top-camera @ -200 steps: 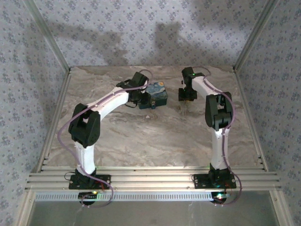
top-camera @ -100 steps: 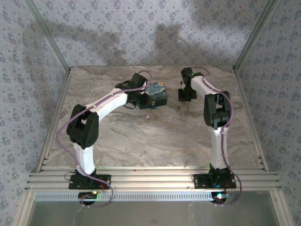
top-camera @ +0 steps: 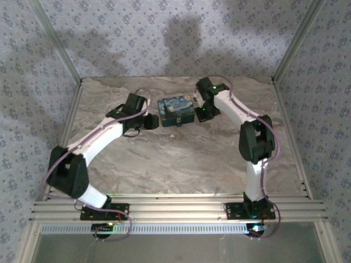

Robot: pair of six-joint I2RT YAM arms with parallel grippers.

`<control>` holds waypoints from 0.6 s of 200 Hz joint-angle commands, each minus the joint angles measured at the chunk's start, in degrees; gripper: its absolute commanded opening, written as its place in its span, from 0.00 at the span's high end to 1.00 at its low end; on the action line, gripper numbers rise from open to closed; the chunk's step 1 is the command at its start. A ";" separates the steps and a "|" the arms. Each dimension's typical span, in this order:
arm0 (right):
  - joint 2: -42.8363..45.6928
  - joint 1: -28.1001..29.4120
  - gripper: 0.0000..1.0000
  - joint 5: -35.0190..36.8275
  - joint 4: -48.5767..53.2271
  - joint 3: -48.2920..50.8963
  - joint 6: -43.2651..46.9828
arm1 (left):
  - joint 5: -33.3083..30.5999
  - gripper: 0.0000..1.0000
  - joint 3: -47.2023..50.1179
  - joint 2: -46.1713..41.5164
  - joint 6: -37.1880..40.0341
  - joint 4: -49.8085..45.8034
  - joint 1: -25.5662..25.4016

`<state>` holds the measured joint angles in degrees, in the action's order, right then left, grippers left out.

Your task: Unlock a padlock with a key

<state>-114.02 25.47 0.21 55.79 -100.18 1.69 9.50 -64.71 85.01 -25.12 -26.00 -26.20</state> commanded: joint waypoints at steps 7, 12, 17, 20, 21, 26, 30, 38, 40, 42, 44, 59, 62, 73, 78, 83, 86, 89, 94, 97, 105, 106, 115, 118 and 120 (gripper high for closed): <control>8.77 8.04 1.00 0.94 5.86 1.75 6.34 | 6.99 0.62 8.49 -9.19 -11.68 5.38 4.01; 9.84 9.51 1.00 0.64 5.86 1.85 6.25 | 7.42 0.63 10.13 -10.71 -14.51 5.77 4.74; 10.83 10.62 1.00 -0.13 5.58 1.91 5.96 | 7.70 0.64 11.45 -12.11 -17.08 6.03 5.29; 11.44 11.22 1.00 -0.79 5.35 2.04 5.79 | 7.69 0.64 12.13 -12.97 -18.31 6.12 5.47; 11.62 11.46 1.00 -0.94 5.28 2.11 5.61 | 7.71 0.64 12.36 -13.22 -18.92 6.13 5.50; 12.54 12.41 1.00 -1.98 4.54 2.29 4.93 | 7.53 0.64 13.31 -14.61 -21.31 6.14 5.63; 13.20 13.08 1.00 -2.74 3.86 2.54 4.20 | 7.20 0.65 13.94 -15.68 -23.14 6.14 5.63; 14.70 14.45 1.00 -4.33 2.19 3.16 2.64 | 6.92 0.66 15.30 -17.70 -26.66 6.58 5.54; 15.05 14.79 1.00 -4.69 1.66 3.37 2.20 | 6.91 0.66 15.59 -18.13 -27.57 6.75 5.54; 15.36 15.07 1.00 -5.00 1.18 3.56 1.72 | 6.93 0.66 15.89 -18.61 -28.54 6.97 5.48; 15.63 15.29 1.00 -5.18 0.79 3.63 1.27 | 6.89 0.66 16.25 -19.06 -29.45 7.22 5.39; 17.21 17.19 1.00 -7.77 -2.26 4.39 -1.91 | 6.91 0.68 18.15 -22.09 -33.79 10.31 4.03; 17.42 17.42 1.00 -8.26 -2.84 4.50 -2.62 | 6.94 0.68 18.35 -22.60 -34.04 11.17 3.50; 18.05 18.11 1.00 -10.22 -4.64 4.81 -5.11 | 6.55 0.67 18.43 -23.76 -33.86 12.90 1.37; 18.29 18.27 1.00 -11.11 -5.41 4.97 -6.25 | 6.27 0.66 18.39 -23.96 -34.24 13.12 0.49; 18.54 18.46 1.00 -11.92 -6.07 5.07 -7.30 | 6.33 0.65 18.31 -23.97 -35.06 13.29 -0.15; 18.63 18.57 1.00 -12.22 -6.35 5.08 -7.97 | 6.52 0.65 18.30 -23.89 -35.84 13.47 -0.41; 18.78 18.63 1.00 -12.40 -6.61 5.08 -8.69 | 6.89 0.65 18.38 -23.84 -36.59 13.76 -0.60; 19.04 18.72 1.00 -12.38 -7.01 5.13 -9.68 | 7.47 0.65 18.59 -23.59 -38.29 14.56 -0.97; 19.23 18.78 1.00 -12.30 -7.16 5.21 -10.45 | 7.88 0.65 18.77 -23.40 -39.24 15.21 -1.15; 19.83 18.97 1.00 -11.93 -8.18 5.61 -12.21 | 8.34 0.65 19.31 -23.10 -41.58 17.10 -1.96; 19.95 18.99 1.00 -11.87 -8.34 5.70 -12.44 | 8.30 0.65 19.38 -23.12 -41.89 17.29 -2.12; 20.83 19.11 1.00 -11.09 -9.99 6.90 -15.04 | 7.57 0.65 19.79 -22.92 -44.71 18.60 -3.54; 21.14 19.09 1.00 -10.76 -10.59 7.33 -15.90 | 7.11 0.64 19.79 -22.85 -45.60 18.90 -4.01; 21.32 19.09 1.00 -10.58 -10.96 7.65 -16.63 | 6.91 0.64 19.80 -22.74 -46.26 19.06 -4.36</control>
<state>-96.33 44.23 -9.85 49.17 -94.61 -6.28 16.25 -45.65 61.98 -61.52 -12.56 -28.16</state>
